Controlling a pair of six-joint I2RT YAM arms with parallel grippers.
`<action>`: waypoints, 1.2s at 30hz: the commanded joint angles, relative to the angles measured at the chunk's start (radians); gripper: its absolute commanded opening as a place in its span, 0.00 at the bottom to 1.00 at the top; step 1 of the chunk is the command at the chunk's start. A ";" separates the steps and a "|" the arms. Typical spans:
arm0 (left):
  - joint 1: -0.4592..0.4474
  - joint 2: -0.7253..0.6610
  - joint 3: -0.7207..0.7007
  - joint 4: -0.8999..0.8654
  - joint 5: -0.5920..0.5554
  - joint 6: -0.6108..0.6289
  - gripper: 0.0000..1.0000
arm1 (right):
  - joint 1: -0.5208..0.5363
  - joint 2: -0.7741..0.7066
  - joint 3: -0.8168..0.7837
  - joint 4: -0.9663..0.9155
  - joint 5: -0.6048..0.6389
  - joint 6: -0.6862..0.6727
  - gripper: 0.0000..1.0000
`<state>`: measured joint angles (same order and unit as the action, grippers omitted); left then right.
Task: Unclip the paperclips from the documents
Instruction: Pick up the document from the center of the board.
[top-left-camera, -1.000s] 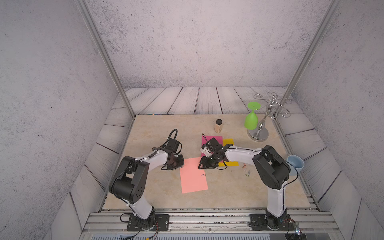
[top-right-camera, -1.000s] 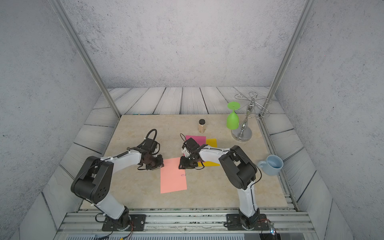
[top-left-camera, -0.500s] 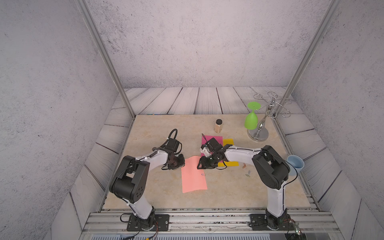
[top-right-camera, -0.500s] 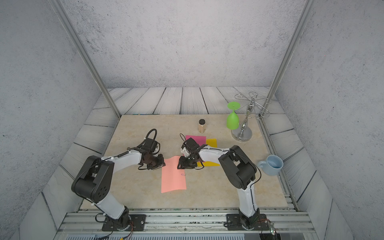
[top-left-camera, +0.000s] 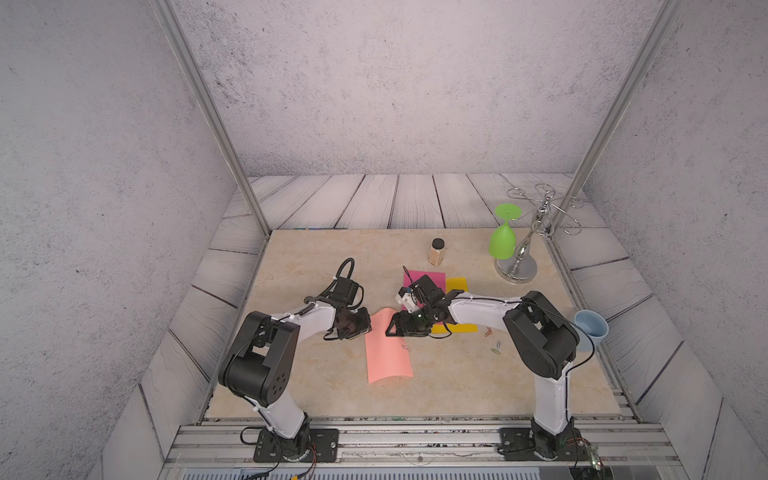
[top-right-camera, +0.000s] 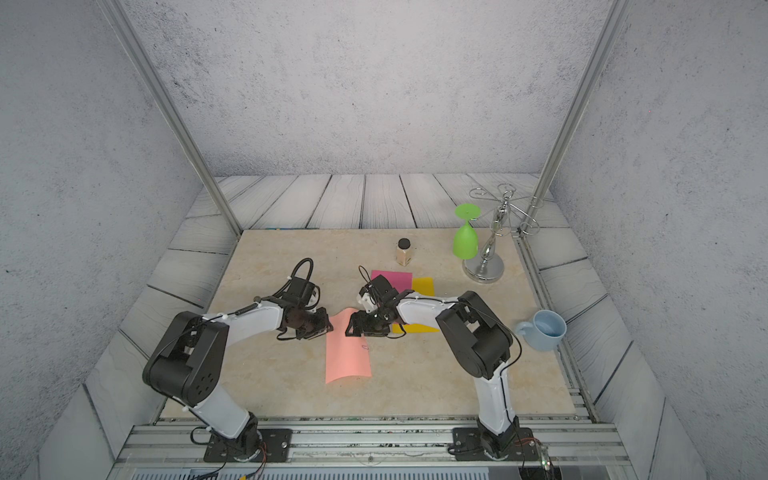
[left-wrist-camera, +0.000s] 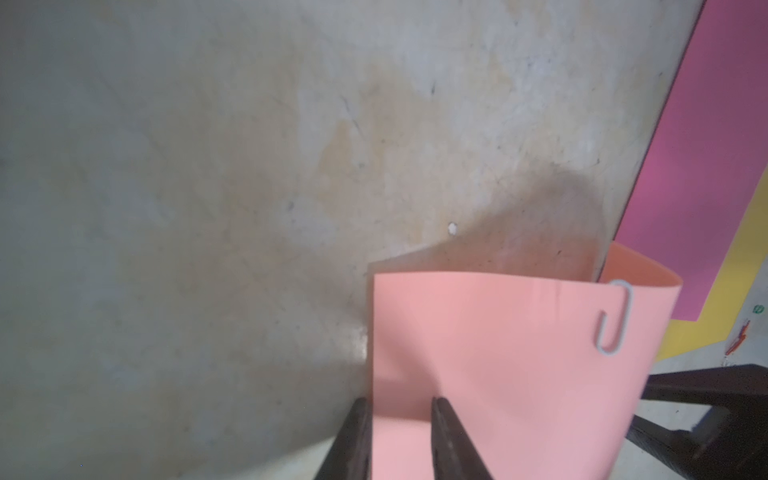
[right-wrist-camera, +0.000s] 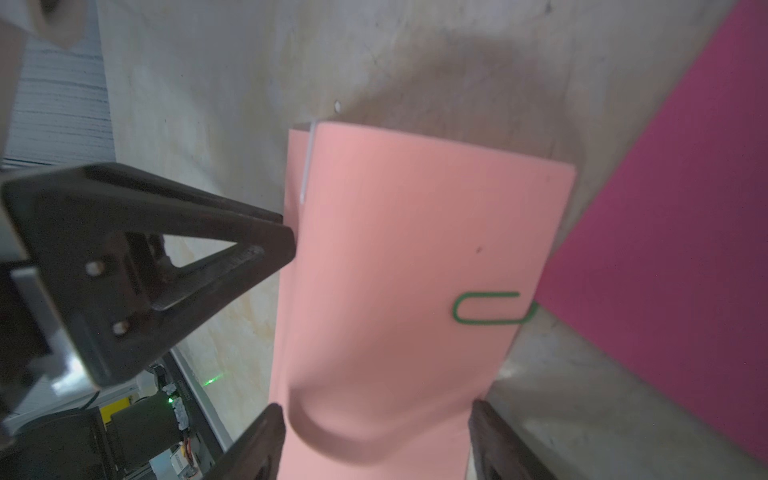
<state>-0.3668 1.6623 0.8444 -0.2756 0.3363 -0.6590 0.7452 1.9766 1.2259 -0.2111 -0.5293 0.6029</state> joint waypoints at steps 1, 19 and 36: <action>0.002 0.029 -0.045 -0.029 -0.001 -0.031 0.30 | 0.014 0.054 -0.036 -0.016 0.009 0.017 0.75; -0.014 0.035 -0.050 0.002 0.018 -0.052 0.30 | 0.049 0.071 0.003 -0.008 -0.007 0.025 0.74; -0.015 -0.023 -0.040 -0.038 0.005 -0.044 0.30 | 0.043 -0.003 0.005 -0.040 0.008 0.019 0.37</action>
<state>-0.3748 1.6569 0.8280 -0.2379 0.3687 -0.6983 0.7868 1.9987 1.2335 -0.2161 -0.5407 0.6292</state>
